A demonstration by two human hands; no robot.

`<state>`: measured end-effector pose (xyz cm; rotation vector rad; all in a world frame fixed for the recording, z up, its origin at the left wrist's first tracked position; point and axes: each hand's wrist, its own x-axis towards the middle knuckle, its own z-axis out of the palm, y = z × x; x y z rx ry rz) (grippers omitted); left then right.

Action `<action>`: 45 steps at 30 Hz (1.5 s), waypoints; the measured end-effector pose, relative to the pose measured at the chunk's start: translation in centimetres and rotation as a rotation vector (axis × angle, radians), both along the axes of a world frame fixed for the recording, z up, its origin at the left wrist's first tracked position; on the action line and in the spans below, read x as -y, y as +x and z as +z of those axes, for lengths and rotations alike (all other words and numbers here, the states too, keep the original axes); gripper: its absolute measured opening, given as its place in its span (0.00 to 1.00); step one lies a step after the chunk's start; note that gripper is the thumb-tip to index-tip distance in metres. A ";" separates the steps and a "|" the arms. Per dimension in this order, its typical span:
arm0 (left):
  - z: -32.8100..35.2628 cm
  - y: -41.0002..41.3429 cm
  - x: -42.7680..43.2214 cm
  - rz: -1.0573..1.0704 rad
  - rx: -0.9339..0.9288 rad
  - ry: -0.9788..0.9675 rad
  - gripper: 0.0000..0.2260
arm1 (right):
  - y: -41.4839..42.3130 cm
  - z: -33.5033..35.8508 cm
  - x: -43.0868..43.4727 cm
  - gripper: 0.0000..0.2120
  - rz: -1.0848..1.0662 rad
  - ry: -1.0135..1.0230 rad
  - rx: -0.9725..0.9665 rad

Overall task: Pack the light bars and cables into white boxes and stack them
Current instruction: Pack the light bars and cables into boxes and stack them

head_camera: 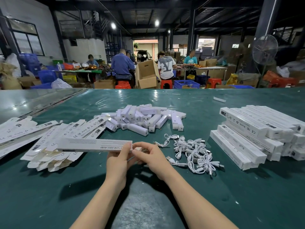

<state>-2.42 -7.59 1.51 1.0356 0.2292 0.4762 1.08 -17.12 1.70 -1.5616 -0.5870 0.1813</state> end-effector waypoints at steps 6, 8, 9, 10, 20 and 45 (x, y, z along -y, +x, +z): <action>-0.1 0.0 0.6 -0.063 0.005 0.098 0.04 | 0.2 -0.2 -0.6 0.13 -0.126 0.299 -0.135; -0.1 -0.1 1.0 -0.093 0.012 0.113 0.05 | 0.5 -0.2 -0.2 0.13 -0.107 0.418 -0.233; 0.0 -0.2 1.0 -0.093 0.014 0.105 0.05 | 0.6 -0.1 0.0 0.12 -0.070 0.466 -0.294; 0.1 -0.2 0.9 -0.085 0.012 0.091 0.04 | 0.7 0.0 0.2 0.08 -0.027 0.502 -0.352; 0.1 -0.2 0.5 -0.027 -0.040 0.137 0.02 | 0.9 -0.1 0.1 0.09 0.005 0.463 -0.353; -0.8 0.3 0.2 0.069 -0.048 0.164 0.02 | 0.4 -0.1 0.2 0.11 -0.204 0.209 -0.074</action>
